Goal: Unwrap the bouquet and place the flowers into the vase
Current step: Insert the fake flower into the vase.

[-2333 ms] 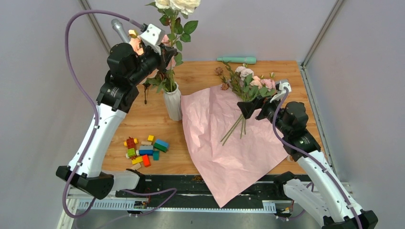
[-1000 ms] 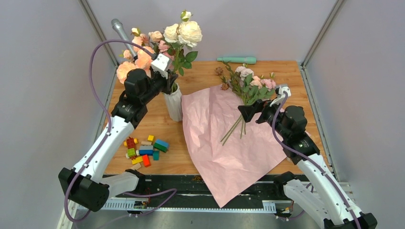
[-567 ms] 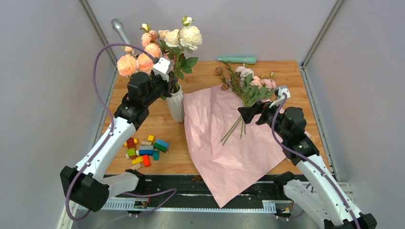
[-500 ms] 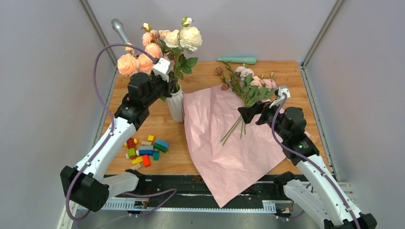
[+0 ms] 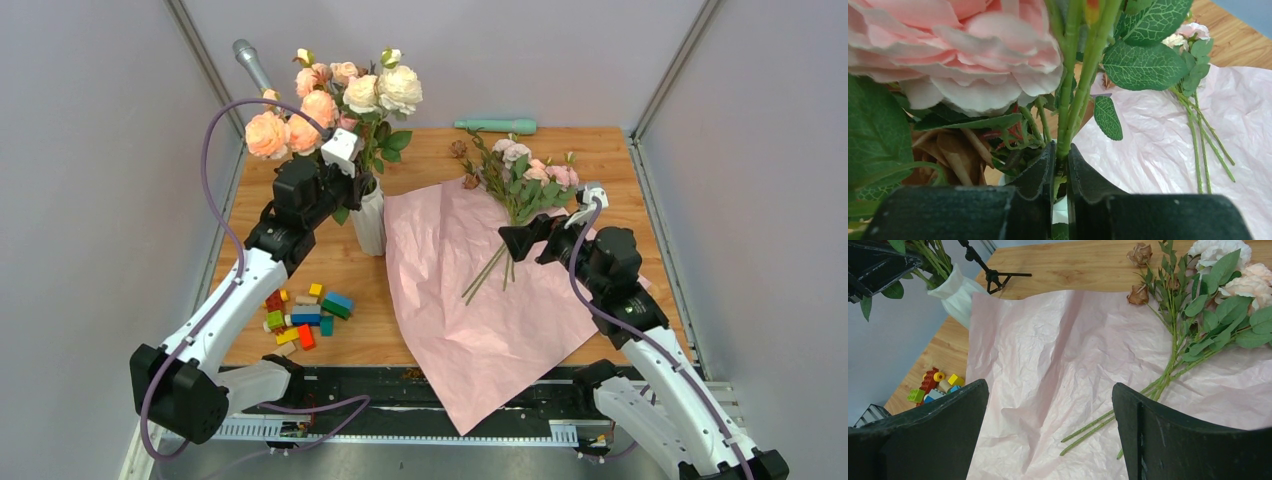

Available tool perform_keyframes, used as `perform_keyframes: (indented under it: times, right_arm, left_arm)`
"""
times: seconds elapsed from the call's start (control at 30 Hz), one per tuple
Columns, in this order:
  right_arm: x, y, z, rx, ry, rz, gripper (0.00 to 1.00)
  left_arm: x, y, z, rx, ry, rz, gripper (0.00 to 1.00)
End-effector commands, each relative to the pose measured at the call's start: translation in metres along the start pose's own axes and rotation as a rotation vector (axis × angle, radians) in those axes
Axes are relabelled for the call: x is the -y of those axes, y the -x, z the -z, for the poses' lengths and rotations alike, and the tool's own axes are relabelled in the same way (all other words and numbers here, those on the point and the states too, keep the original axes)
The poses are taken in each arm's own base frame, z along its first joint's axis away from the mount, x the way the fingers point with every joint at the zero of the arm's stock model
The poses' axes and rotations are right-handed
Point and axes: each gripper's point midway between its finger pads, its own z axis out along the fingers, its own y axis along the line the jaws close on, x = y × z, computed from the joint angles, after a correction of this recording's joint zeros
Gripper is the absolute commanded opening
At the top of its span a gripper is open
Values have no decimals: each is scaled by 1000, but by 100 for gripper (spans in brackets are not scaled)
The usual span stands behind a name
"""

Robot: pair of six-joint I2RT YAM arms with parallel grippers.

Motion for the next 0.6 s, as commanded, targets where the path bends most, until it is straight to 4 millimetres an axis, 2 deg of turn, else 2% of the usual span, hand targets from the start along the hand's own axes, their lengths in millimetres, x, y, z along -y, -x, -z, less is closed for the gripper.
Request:
perform_keyframes:
  times: [0.0,0.33,0.57]
  right_arm:
    - [-4,12,3,58,14,-3,95]
    - [-3,11,1,30,7,32,95]
    - [0,4,1,13,-2,16,95]
  left_arm:
    - [0,-10,0,-22,6,41,20]
    - [5,-8,9,-57,-15,54,44]
    - [9,-7,21,-80,-26,61,67]
